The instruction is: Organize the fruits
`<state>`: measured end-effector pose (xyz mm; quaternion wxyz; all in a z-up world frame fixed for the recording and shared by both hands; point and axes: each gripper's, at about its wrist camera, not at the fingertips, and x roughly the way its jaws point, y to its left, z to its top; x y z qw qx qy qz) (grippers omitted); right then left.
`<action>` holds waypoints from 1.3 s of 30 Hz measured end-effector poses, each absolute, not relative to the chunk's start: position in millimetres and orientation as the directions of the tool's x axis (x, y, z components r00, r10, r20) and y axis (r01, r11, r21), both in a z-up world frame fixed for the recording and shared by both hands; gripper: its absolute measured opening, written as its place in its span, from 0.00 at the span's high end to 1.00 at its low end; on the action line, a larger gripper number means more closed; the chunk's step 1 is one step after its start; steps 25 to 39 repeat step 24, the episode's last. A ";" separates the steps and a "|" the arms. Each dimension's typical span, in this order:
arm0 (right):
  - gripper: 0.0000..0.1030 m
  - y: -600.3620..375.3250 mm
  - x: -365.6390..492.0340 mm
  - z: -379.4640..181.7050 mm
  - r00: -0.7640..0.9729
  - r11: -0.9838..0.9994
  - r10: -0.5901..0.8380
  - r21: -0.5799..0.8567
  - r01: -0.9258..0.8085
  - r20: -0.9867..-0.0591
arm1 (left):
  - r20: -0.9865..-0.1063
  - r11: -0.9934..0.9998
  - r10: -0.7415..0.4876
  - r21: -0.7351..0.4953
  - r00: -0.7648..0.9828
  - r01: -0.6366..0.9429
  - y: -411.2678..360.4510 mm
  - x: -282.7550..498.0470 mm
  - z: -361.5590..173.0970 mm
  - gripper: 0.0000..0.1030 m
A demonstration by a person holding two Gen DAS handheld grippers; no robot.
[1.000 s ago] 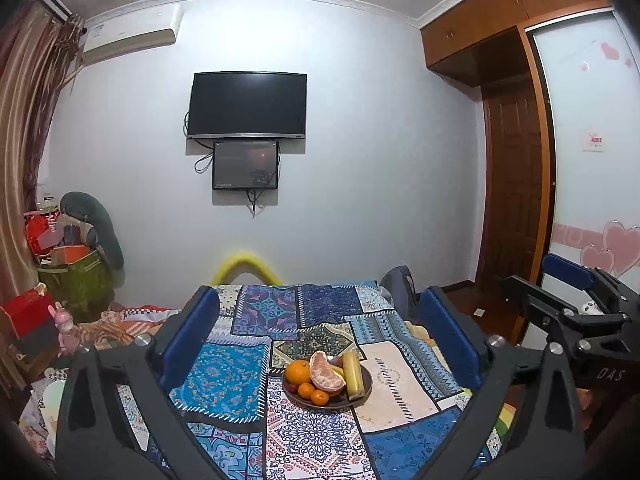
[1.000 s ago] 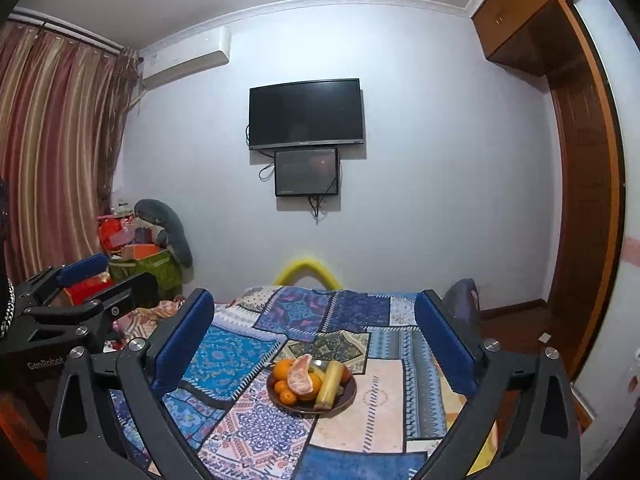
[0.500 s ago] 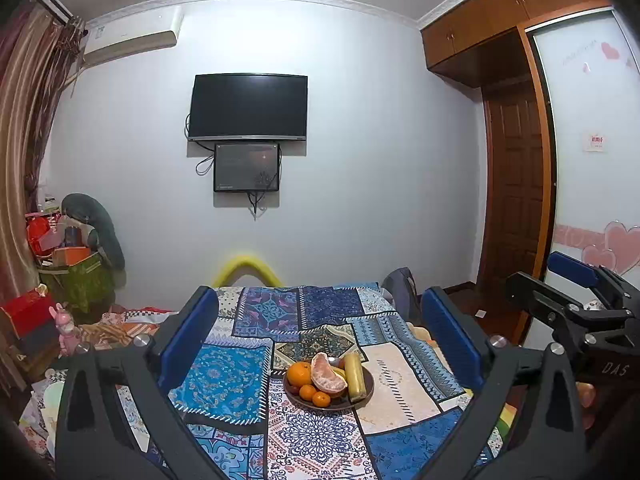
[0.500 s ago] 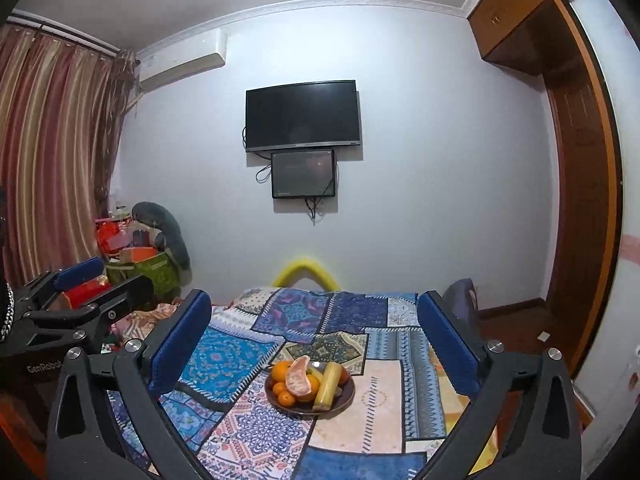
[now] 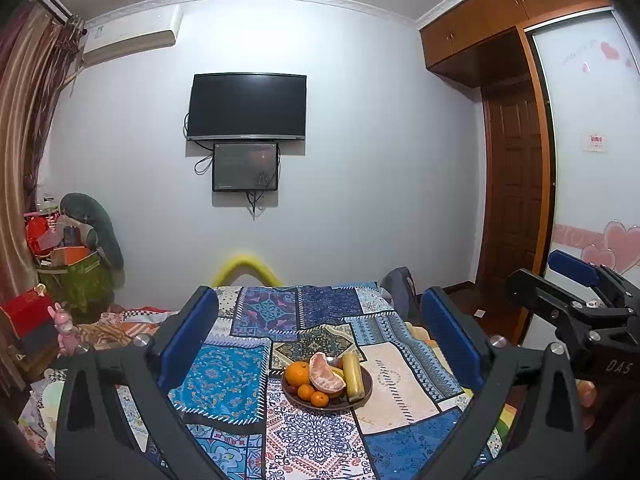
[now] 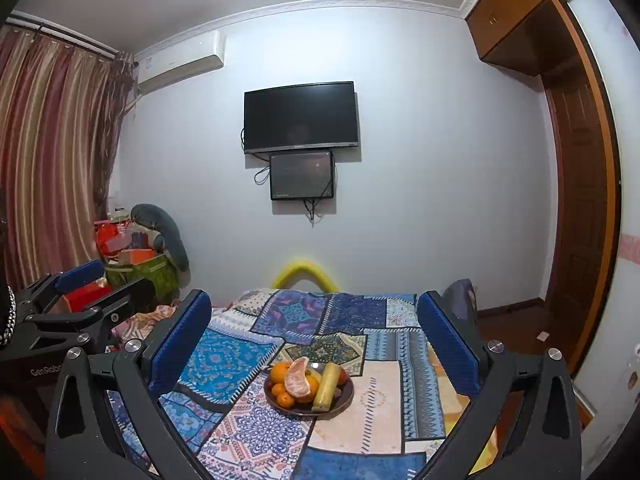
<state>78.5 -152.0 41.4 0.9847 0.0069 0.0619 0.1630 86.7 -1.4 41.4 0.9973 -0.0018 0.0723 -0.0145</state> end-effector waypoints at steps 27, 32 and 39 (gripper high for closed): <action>0.00 -151.5 80.4 41.9 0.941 0.949 0.315 0.037 -0.313 -0.125 | -0.167 0.998 -0.063 -0.025 0.984 0.060 -3.2 90.3 34.6 0.00; 0.00 -151.5 80.4 41.9 0.941 0.949 0.315 0.037 -0.313 -0.125 | -0.167 0.998 -0.063 -0.025 0.984 0.060 -3.2 90.3 34.6 0.00; 0.00 -151.5 80.4 41.9 0.941 0.949 0.315 0.037 -0.313 -0.125 | -0.167 0.998 -0.063 -0.025 0.984 0.060 -3.2 90.3 34.6 0.00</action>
